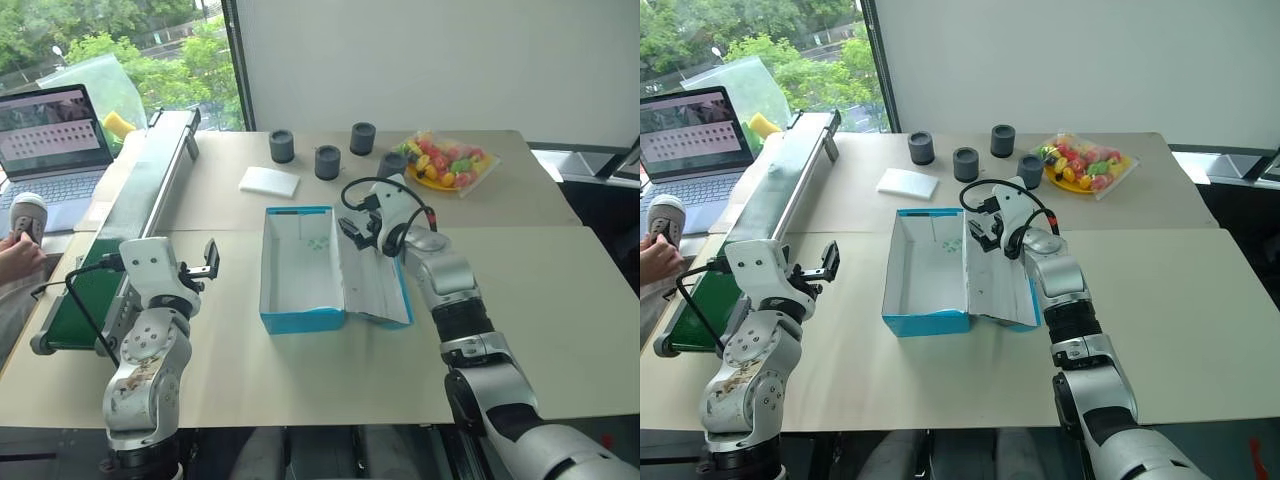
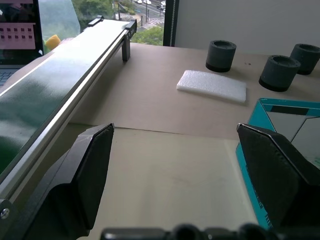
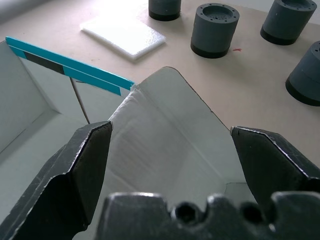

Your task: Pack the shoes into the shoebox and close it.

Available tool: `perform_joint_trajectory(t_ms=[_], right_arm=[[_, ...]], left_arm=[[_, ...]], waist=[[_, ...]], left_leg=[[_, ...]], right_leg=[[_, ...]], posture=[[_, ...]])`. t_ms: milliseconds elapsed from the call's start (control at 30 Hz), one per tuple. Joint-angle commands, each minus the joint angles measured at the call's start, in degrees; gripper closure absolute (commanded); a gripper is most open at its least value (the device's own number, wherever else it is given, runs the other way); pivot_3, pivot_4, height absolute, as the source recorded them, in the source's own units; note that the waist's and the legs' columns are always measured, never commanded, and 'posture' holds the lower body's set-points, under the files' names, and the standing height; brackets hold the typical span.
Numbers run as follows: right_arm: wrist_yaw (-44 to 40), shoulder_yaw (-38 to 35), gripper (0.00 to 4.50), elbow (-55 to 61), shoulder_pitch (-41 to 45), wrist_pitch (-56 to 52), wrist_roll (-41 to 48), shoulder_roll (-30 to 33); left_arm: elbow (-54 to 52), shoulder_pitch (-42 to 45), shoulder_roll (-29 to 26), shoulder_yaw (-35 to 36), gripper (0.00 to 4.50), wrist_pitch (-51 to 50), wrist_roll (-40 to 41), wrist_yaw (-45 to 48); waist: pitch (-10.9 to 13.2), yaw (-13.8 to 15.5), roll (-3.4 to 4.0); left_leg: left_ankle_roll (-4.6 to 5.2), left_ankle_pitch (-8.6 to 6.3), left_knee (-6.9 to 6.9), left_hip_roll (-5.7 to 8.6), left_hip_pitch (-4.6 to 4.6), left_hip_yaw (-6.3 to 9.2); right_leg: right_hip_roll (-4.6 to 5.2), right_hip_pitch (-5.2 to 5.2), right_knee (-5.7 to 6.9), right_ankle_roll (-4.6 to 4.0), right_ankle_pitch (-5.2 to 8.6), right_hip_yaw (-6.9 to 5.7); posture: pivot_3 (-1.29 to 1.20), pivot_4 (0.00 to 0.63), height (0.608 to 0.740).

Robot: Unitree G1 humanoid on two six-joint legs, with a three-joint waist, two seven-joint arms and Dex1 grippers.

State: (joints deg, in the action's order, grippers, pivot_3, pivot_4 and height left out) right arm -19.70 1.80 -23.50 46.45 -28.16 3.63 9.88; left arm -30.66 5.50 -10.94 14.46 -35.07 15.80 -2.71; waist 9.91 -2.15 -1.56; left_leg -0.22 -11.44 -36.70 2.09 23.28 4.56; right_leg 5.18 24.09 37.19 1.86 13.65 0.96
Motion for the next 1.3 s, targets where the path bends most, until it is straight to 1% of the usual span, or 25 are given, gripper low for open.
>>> perform_joint_trajectory(t_ms=[33,133,233,333,367,467,500,533,600,733,767,933,967,1000,1100,1300], right_arm=[[0.5,-0.6,0.00,4.4,-0.9,-0.3,0.4,0.4],[0.0,-1.2,0.00,7.5,-1.2,2.1,0.4,1.6],[-5.1,0.2,0.00,12.5,-0.5,4.2,2.6,2.1],[-19.6,4.8,0.00,22.2,-0.9,0.4,9.9,3.5],[-22.1,6.0,0.00,24.1,-1.1,-0.4,11.1,3.9],[-35.5,13.0,0.00,31.7,-1.9,-4.8,17.0,7.7],[-38.3,15.3,0.00,33.0,-2.6,-5.0,17.6,8.4],[-38.8,16.9,0.00,33.2,-3.1,-4.6,17.0,8.4],[-37.4,18.4,0.00,32.7,-3.7,-3.8,15.7,7.5],[-25.7,21.0,0.00,26.9,-5.0,-2.0,7.9,1.4],[-24.2,21.3,0.00,26.5,-5.6,-1.2,6.6,0.8],[-17.3,19.7,0.00,27.5,-9.4,-2.4,4.7,-2.6],[-16.4,19.3,0.00,27.7,-9.9,-2.8,4.8,-3.0],[-15.8,19.2,0.00,27.7,-10.2,-3.0,4.7,-3.2],[-14.3,18.1,0.00,28.0,-11.0,-4.2,4.9,-3.6],[-15.0,17.8,0.00,28.4,-11.7,-5.5,5.6,-2.9]], left_arm=[[-1.9,-1.6,-1.7,-0.2,0.29,1.2,-1.1,1.8],[-1.1,-2.8,-4.1,2.9,0.29,0.7,-1.5,2.1],[-1.3,-2.5,-5.0,7.3,0.29,-0.1,1.0,2.1],[0.3,-4.0,-7.5,11.5,0.29,-0.1,2.2,4.3],[0.8,-4.5,-8.2,12.6,0.29,0.0,2.5,4.9],[2.4,-5.5,-10.1,17.5,0.29,-1.0,4.3,5.9],[2.9,-5.8,-10.9,18.6,0.29,-1.1,4.3,6.1],[3.4,-6.1,-11.6,19.4,0.29,-1.1,4.6,6.6],[4.3,-6.6,-12.6,20.7,0.29,-1.0,5.2,7.7],[6.9,-8.1,-16.0,22.9,0.29,-4.0,6.5,10.4],[7.1,-8.5,-16.8,22.8,0.29,-4.8,6.6,11.0],[7.8,-9.7,-19.4,22.4,0.29,-6.1,5.8,12.4],[8.0,-9.7,-19.3,23.0,0.29,-5.9,6.0,12.3],[8.3,-9.8,-19.2,23.5,0.14,-5.6,6.0,12.3],[8.6,-10.1,-19.5,23.8,0.14,-4.8,6.0,13.1],[9.6,-10.9,-19.5,23.0,0.14,-2.6,4.7,14.5]], waist=[[0.0,0.0,0.00],[0.0,-0.1,0.00],[0.0,-0.1,0.00],[0.0,-0.5,0.00],[0.0,-0.6,0.00],[0.0,-0.4,0.00],[0.0,-0.3,-0.01],[0.0,-0.3,-0.03],[0.0,-0.1,-0.08],[-0.1,0.1,-0.14],[-0.1,0.1,-0.14],[-0.1,0.2,-0.16],[-0.1,0.2,-0.16],[-0.1,0.2,-0.16],[-0.1,0.2,-0.16],[-0.1,0.0,-0.16]], left_leg=[[0.00,0.00,0.00,0.00,0.00,0.00],[0.03,-0.03,0.02,-0.01,0.00,-0.03],[0.03,-0.02,0.02,-0.01,0.04,-0.03],[0.03,-0.03,0.02,-0.06,0.01,-0.04],[0.05,-0.05,0.03,-0.11,0.00,-0.04],[0.06,-0.09,0.03,-0.14,-0.06,-0.02],[0.06,-0.09,0.02,-0.13,-0.06,0.00],[0.06,-0.09,0.02,-0.13,-0.06,0.02],[0.06,-0.09,0.01,-0.13,-0.10,0.08],[0.04,-0.09,0.00,-0.13,-0.15,0.13],[0.03,-0.09,0.00,-0.14,-0.15,0.14],[-0.04,-0.11,0.00,-0.13,-0.09,0.20],[-0.06,-0.13,0.00,-0.14,-0.08,0.23],[-0.06,-0.13,0.00,-0.14,-0.09,0.23],[-0.06,-0.13,0.00,-0.17,-0.14,0.22],[-0.06,-0.14,0.01,-0.18,-0.13,0.19]], right_leg=[[0.00,0.00,0.00,0.00,0.00,0.00],[-0.01,0.03,0.00,0.00,0.00,0.03],[0.00,0.08,0.00,0.00,-0.01,0.04],[-0.04,0.07,-0.01,-0.01,-0.03,0.05],[-0.09,0.07,-0.03,-0.01,-0.03,0.05],[-0.11,0.03,-0.05,0.00,-0.03,0.04],[-0.09,0.02,-0.06,0.00,-0.03,0.04],[-0.09,0.01,-0.08,0.00,-0.03,0.03],[-0.09,-0.02,-0.08,0.00,-0.03,0.02],[-0.06,0.01,-0.04,-0.07,-0.11,0.03],[-0.07,0.03,-0.04,-0.10,-0.13,0.03],[-0.04,0.10,-0.07,-0.08,-0.13,0.05],[-0.03,0.11,-0.07,-0.08,-0.13,0.06],[-0.03,0.12,-0.07,-0.08,-0.13,0.08],[-0.05,0.09,-0.06,-0.09,-0.14,0.09],[-0.05,0.12,-0.07,-0.10,-0.14,0.09]], posture=[[0.00,0.150,0.731],[0.00,0.150,0.731],[0.00,0.150,0.731],[0.00,0.150,0.731],[0.00,0.150,0.731],[0.00,0.150,0.731],[0.00,0.150,0.731],[0.00,0.150,0.731],[0.00,0.150,0.731],[0.00,0.150,0.731],[0.00,0.150,0.731],[0.00,0.150,0.731],[0.00,0.150,0.731],[0.00,0.150,0.731],[0.00,0.150,0.731],[0.00,0.150,0.731]])
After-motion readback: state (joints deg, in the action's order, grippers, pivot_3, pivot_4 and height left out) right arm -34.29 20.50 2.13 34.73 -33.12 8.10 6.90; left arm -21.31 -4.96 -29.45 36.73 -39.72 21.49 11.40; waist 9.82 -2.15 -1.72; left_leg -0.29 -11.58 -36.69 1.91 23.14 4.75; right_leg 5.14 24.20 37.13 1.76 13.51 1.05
